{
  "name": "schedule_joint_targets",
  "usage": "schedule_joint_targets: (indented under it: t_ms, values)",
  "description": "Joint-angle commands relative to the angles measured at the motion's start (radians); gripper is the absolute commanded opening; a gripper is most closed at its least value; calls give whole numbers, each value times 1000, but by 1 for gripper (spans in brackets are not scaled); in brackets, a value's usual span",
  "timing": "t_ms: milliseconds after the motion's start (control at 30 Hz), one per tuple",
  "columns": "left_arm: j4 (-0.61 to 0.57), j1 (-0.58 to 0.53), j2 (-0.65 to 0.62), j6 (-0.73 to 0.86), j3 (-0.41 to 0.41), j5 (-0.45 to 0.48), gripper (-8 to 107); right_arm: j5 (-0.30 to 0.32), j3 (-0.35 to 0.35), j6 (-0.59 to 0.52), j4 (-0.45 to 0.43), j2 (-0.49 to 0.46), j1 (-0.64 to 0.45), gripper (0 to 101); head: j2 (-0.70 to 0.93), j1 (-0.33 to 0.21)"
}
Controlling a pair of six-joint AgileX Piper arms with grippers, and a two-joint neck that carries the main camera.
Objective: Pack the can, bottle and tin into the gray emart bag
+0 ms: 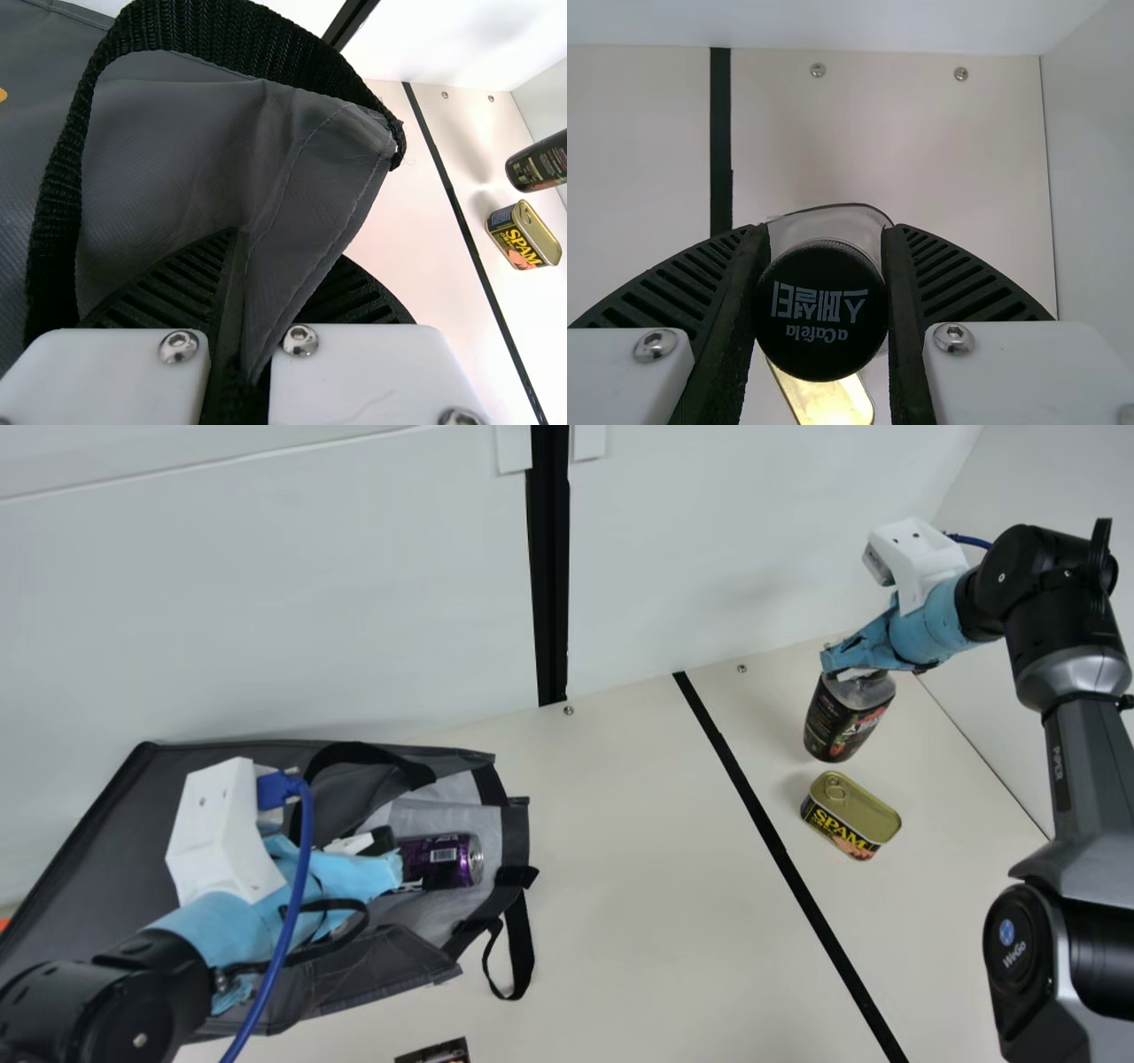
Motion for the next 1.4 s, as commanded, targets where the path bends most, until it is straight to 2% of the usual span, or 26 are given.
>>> schedule_joint_targets:
  t_ms: [0,800,1367]
  values:
    - [0,0,0,0,0,0,10,-3,13,-8,4,-14,4,0,-1,-23]
    - [0,0,0,0,0,0,10,-21,181,-153,81,-174,55,0,-1,-23]
    - [0,0,0,0,0,0,10,-43,298,-170,75,-274,159,0,-1,-23]
